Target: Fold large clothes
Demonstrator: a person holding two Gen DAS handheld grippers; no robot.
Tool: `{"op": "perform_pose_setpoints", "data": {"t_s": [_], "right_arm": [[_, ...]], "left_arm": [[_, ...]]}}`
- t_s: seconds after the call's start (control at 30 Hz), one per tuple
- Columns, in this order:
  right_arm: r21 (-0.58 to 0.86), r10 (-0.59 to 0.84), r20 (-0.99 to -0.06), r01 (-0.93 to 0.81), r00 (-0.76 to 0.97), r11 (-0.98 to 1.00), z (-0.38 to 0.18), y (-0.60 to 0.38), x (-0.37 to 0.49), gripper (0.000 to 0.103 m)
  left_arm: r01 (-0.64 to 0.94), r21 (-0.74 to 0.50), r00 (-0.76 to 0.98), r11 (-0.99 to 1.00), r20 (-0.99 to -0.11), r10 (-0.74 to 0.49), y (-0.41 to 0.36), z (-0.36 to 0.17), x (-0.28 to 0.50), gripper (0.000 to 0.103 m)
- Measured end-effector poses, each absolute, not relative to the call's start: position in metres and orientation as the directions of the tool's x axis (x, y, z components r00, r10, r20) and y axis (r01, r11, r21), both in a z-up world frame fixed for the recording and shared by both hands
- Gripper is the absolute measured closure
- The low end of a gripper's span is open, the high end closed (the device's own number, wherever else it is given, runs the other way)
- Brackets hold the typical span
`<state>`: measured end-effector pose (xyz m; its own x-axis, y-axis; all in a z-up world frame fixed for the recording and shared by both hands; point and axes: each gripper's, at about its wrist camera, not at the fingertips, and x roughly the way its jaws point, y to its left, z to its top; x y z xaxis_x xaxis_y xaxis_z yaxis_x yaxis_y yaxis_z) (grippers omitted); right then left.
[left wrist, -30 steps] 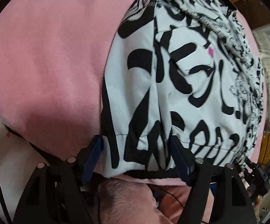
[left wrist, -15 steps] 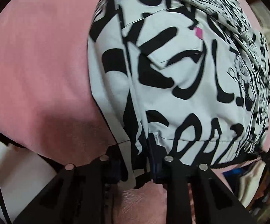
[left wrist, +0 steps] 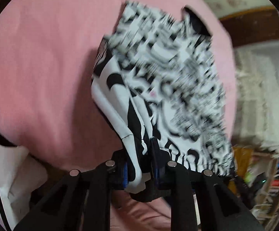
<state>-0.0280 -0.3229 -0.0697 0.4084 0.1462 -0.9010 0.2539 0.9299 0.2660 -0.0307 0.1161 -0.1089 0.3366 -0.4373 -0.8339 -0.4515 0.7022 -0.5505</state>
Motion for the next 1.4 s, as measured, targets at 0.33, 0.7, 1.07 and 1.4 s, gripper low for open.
{"op": "perform_pose_setpoints", "data": {"t_s": [0.33, 0.7, 1.07, 1.4], "right_arm": [[0.375, 0.233, -0.839, 0.213, 0.491, 0.902, -0.021, -0.342, 0.107, 0.091], [0.414, 0.285, -0.861, 0.254, 0.422, 0.874, -0.073, -0.353, 0.281, 0.076], [0.246, 0.14, -0.893, 0.203, 0.428, 0.948, -0.116, -0.369, 0.312, 0.054], [0.046, 0.043, -0.945, 0.003, 0.323, 0.999, -0.178, -0.343, 0.331, 0.054]], "left_arm": [[-0.478, -0.602, 0.446, 0.64, -0.794, -0.414, 0.146, -0.052, 0.091, 0.087], [-0.628, -0.507, 0.451, 0.59, -0.856, -0.255, 0.172, -0.082, 0.226, 0.024], [-0.561, -0.305, 0.316, 0.77, -0.938, -0.141, 0.183, -0.132, 0.266, 0.023], [-0.211, -0.119, 0.183, 0.97, -0.98, -0.081, 0.153, -0.192, 0.317, 0.023]]}}
